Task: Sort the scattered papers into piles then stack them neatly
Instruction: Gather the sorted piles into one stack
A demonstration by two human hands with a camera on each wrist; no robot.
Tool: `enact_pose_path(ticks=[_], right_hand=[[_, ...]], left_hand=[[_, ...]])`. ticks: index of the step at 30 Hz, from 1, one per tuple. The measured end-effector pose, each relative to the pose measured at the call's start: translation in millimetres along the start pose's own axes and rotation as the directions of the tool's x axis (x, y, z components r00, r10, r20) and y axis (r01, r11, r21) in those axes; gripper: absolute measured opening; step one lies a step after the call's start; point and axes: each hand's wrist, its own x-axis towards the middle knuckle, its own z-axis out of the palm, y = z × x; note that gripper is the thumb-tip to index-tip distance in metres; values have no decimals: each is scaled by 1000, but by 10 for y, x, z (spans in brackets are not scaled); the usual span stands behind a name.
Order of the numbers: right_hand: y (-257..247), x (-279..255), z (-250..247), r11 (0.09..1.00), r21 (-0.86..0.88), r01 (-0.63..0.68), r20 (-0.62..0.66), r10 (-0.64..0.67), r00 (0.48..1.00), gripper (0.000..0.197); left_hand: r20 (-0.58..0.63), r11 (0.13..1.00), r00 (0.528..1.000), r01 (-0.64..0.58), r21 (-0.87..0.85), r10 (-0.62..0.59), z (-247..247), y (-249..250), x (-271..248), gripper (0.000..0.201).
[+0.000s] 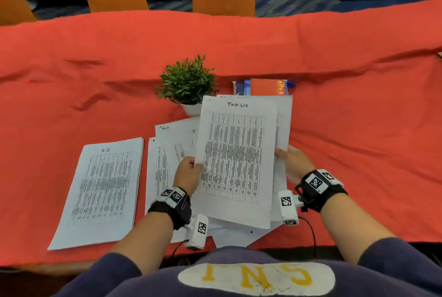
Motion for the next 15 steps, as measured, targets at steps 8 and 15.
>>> enact_pose_path(ticks=[8,15], right_hand=[[164,17,81,989,46,-137,-18,138,990,86],[275,-69,-68,943,-334,14,-9,-18,1000,33]], left_hand=[[22,998,999,23,51,-24,194,-43,-20,21],[40,997,999,8,75,-11,363,-171,-56,37]])
